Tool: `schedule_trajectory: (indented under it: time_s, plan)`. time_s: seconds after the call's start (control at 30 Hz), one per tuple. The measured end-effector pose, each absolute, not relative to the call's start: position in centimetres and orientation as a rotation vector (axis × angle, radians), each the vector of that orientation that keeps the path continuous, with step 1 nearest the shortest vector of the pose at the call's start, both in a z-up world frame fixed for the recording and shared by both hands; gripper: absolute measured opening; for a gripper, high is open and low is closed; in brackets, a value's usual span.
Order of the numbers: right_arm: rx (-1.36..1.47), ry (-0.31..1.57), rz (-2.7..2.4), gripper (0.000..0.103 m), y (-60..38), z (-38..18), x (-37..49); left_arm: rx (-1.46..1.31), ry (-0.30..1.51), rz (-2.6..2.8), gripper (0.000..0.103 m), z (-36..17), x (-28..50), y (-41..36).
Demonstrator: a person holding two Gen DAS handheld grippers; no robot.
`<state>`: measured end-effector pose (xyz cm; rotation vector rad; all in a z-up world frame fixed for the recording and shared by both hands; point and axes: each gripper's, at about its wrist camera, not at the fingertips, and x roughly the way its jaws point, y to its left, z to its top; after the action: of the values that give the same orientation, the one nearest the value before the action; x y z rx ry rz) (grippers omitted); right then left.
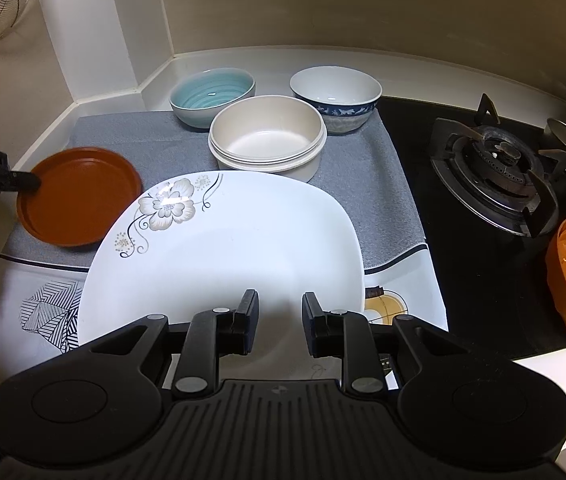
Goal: Organize plates and bowls
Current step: 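Lift the brown plate with the left gripper over the stacked white plates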
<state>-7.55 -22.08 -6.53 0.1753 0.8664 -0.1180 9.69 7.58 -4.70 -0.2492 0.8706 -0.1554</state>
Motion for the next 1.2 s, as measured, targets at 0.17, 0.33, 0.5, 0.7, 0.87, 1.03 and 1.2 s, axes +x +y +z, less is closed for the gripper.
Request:
schedule_trajectory:
  time_s: [0.17, 0.33, 0.5, 0.7, 0.87, 1.03, 1.2]
  plan:
    - [0.183, 0.857, -0.113, 0.026, -22.0, -6.4, -7.6, -0.268, 0.832, -0.182, 0.003, -3.1, 9.3, 7.6]
    - [0.219, 0.82, -0.102, 0.026, -22.2, -6.1, -7.5, -0.269, 0.785, -0.232, 0.003, -1.4, 8.4, 7.3]
    - [0.31, 0.755, -0.052, 0.026, -22.5, -5.3, -7.2, -0.273, 0.785, -0.296, 0.003, -0.6, 7.0, 6.3]
    - [0.445, 0.715, -0.013, 0.037, -23.5, -4.8, -6.2, -0.255, 0.826, -0.403, 0.003, -1.6, 5.0, 4.0]
    - [0.442, 0.755, -0.028, 0.037, -23.4, -6.0, -5.7, -0.207, 0.886, -0.482, 0.003, -3.8, 4.3, 0.9]
    - [0.428, 0.824, -0.083, 0.037, -23.6, -7.5, -6.0, -0.17, 0.955, -0.526, 0.003, -6.6, 4.2, -1.7]
    - [0.403, 0.85, -0.14, 0.037, -24.1, -8.1, -6.6, -0.139, 0.997, -0.556, 0.004, -8.8, 4.2, -3.7]
